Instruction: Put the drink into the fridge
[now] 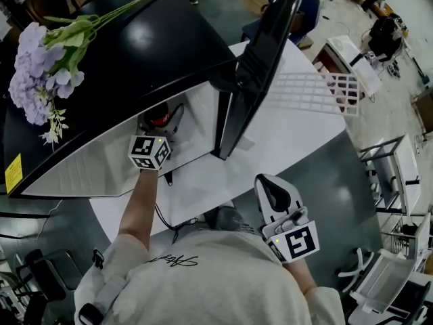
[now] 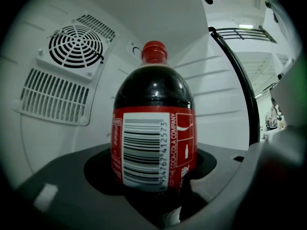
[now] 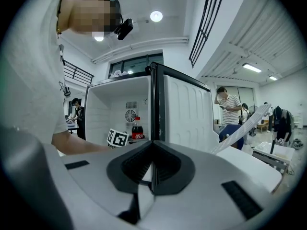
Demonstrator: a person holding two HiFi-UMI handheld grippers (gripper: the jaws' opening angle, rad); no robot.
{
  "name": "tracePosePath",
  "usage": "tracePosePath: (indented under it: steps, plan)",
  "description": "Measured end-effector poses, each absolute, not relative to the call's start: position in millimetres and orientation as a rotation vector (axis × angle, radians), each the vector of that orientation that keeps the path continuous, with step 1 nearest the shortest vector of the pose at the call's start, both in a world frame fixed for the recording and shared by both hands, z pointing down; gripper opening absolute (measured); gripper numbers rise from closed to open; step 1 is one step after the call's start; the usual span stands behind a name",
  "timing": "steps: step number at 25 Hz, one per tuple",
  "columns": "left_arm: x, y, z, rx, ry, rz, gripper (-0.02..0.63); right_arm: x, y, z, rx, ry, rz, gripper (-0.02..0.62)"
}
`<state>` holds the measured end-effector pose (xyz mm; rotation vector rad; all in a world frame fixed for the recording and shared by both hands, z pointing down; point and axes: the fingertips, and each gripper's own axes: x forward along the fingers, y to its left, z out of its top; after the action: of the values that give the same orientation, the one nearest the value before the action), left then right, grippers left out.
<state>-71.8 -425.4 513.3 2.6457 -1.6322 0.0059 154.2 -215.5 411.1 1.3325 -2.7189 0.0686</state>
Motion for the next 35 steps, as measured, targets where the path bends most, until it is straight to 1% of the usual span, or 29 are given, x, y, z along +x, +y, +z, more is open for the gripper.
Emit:
tracePosePath:
  steps: [11, 25, 35]
  plan:
    - [-73, -422, 519, 2.634, -1.658, 0.095, 0.321, 157, -212, 408, 1.335, -2.736, 0.053, 0.011]
    - [-80, -415, 516, 2.531, -1.723, 0.102, 0.321, 154, -208, 408, 1.315, -2.763, 0.063, 0.011]
    - [-86, -396, 513, 2.505, -1.784, 0.183, 0.324, 152, -213, 406, 1.29, -2.788, 0.072, 0.012]
